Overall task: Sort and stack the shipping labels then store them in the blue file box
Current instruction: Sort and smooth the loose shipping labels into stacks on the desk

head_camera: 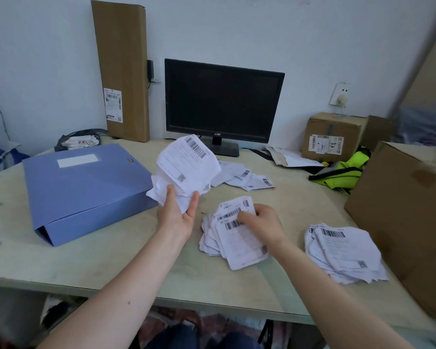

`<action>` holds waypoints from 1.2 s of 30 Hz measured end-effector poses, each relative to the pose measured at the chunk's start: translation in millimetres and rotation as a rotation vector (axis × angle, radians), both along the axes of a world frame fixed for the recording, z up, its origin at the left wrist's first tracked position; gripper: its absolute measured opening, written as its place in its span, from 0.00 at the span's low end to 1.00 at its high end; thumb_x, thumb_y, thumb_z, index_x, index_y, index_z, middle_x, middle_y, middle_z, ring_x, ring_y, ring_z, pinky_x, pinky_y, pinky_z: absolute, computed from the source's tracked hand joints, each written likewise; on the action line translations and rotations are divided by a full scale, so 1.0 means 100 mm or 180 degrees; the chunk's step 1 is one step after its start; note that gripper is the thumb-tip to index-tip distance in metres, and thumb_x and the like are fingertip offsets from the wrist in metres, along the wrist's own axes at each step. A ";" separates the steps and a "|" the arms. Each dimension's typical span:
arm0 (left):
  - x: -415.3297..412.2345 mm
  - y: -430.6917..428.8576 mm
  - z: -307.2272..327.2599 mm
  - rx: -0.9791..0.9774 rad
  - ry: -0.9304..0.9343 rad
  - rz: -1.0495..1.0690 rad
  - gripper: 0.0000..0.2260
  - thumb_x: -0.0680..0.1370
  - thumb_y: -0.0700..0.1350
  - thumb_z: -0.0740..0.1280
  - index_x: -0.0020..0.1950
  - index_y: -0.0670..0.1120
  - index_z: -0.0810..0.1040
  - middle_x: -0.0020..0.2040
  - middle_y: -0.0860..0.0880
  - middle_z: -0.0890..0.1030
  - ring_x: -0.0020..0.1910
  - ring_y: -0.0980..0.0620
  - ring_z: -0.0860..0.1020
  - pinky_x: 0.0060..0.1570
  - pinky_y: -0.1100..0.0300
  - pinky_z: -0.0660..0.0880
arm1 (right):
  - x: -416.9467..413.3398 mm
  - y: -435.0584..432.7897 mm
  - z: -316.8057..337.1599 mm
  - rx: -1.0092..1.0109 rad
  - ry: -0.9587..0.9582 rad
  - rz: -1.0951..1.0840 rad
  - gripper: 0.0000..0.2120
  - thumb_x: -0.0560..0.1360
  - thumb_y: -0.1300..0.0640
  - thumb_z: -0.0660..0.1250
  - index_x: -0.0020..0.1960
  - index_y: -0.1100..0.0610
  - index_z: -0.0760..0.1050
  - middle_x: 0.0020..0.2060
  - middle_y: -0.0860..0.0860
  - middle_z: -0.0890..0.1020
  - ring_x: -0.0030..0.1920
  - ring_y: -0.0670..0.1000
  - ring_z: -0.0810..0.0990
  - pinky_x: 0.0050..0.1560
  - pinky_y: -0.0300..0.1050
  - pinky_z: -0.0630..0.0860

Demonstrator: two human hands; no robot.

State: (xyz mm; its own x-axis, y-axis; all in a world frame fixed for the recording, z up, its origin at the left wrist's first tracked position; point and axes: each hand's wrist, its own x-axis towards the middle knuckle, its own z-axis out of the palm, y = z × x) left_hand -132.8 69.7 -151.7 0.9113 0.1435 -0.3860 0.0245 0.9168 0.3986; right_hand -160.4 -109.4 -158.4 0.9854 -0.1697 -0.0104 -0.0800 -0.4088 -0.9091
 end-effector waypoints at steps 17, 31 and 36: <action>-0.31 -0.55 0.12 0.0408 -0.0426 -0.1396 0.14 0.76 0.50 0.70 0.56 0.42 0.80 0.50 0.44 0.85 0.44 0.47 0.83 0.37 0.57 0.83 | 0.06 -0.14 0.57 0.0596 -0.1436 -0.0772 0.09 0.72 0.51 0.72 0.42 0.55 0.77 0.39 0.55 0.83 0.38 0.50 0.81 0.43 0.54 0.80; -0.43 -1.21 0.04 0.0994 -0.0542 -0.1976 0.06 0.79 0.40 0.67 0.54 0.41 0.79 0.43 0.43 0.86 0.35 0.47 0.84 0.30 0.57 0.81 | -0.22 -1.29 0.66 0.0311 -0.1504 -0.1592 0.12 0.74 0.65 0.55 0.33 0.57 0.64 0.28 0.50 0.66 0.31 0.49 0.62 0.33 0.44 0.59; -0.41 -1.24 0.03 0.1080 -0.0545 -0.1912 0.09 0.79 0.41 0.66 0.58 0.43 0.78 0.51 0.42 0.84 0.39 0.45 0.83 0.31 0.58 0.81 | -0.29 -1.60 0.45 -0.2118 -0.0258 -0.1240 0.13 0.77 0.58 0.56 0.35 0.57 0.69 0.30 0.52 0.74 0.32 0.56 0.71 0.34 0.45 0.61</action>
